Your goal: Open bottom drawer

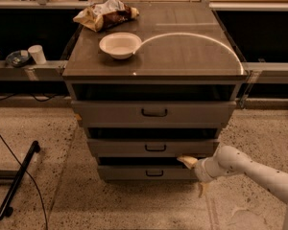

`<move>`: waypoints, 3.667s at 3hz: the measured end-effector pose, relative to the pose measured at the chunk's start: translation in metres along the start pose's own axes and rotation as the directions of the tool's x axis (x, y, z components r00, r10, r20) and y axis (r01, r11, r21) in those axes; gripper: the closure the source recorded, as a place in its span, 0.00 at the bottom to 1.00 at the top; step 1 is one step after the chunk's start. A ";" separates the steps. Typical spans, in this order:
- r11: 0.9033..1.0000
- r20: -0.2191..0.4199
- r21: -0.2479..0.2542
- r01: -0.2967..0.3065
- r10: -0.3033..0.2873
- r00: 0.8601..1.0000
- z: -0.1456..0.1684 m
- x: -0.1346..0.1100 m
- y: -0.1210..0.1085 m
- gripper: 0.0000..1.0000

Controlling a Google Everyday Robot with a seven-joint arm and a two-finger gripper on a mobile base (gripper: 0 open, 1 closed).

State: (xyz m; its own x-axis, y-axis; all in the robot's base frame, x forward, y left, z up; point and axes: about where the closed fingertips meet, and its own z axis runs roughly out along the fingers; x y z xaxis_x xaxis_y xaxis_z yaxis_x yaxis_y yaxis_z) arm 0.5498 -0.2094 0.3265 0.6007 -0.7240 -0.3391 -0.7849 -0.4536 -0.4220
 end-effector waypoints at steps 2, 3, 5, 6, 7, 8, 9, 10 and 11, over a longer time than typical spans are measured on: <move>0.989 -0.090 -0.054 -0.139 0.134 0.987 0.033 0.033 0.039 0.21; 0.983 -0.081 -0.038 -0.182 0.178 0.981 0.046 0.050 0.060 0.19; 0.960 -0.122 0.045 -0.275 0.278 0.953 0.081 0.087 0.056 0.15; 0.932 -0.149 0.095 -0.350 0.361 0.920 0.103 0.125 0.053 0.14; 0.919 -0.159 0.112 -0.378 0.393 0.906 0.113 0.147 0.049 0.14; 0.918 -0.163 0.120 -0.377 0.393 0.905 0.111 0.151 0.046 0.00; 0.918 -0.163 0.120 -0.377 0.393 0.905 0.111 0.151 0.046 0.00; 0.918 -0.163 0.119 -0.377 0.393 0.905 0.111 0.151 0.046 0.26; 0.918 -0.163 0.119 -0.377 0.393 0.905 0.111 0.151 0.046 0.51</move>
Offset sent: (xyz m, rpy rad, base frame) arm -0.0082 -0.0482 -0.0851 -0.1242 0.0949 -0.2027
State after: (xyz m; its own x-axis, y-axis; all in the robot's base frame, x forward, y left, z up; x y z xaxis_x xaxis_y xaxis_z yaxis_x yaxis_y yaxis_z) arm 0.6210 -0.2817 0.1623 0.2104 -0.9181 -0.3359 -0.9294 -0.0813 -0.3600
